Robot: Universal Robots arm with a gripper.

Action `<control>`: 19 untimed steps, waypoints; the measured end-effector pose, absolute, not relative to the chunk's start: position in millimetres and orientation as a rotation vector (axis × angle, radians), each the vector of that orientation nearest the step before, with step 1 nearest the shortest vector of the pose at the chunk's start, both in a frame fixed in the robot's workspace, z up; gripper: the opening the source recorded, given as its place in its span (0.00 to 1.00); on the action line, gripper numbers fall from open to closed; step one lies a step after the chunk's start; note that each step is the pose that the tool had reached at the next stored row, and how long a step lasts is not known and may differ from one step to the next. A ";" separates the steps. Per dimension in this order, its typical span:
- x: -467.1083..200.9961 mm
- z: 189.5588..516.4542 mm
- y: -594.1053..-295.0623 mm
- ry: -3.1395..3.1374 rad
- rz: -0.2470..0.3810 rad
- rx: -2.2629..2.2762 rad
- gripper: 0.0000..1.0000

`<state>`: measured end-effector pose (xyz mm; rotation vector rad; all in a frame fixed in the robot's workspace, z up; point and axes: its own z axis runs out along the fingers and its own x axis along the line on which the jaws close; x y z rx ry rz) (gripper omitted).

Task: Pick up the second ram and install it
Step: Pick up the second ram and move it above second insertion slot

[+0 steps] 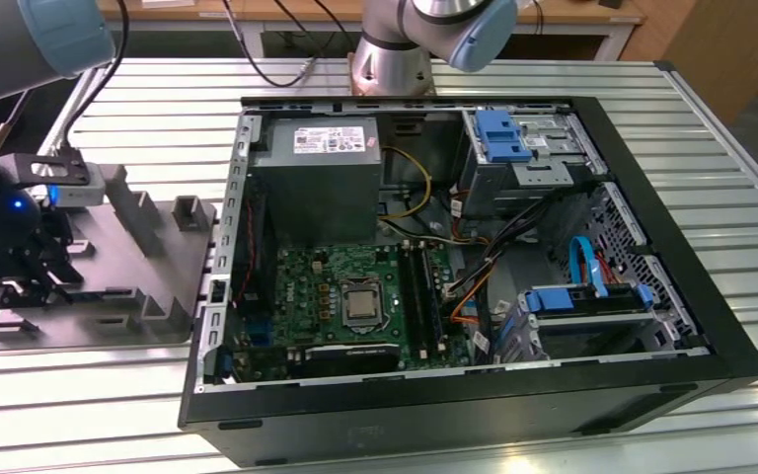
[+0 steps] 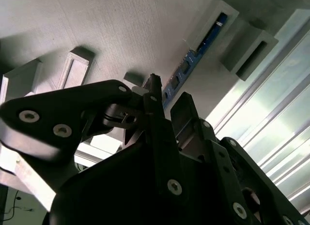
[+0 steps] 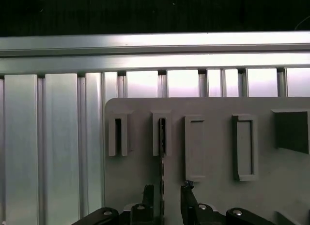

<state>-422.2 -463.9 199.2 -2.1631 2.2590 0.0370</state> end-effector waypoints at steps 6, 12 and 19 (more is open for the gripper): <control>-425.0 198.2 -463.9 2.258 0.036 -2.165 0.36; -425.8 197.8 -463.9 2.257 0.037 -2.165 0.36; -425.8 197.7 -463.9 2.257 0.036 -2.165 0.34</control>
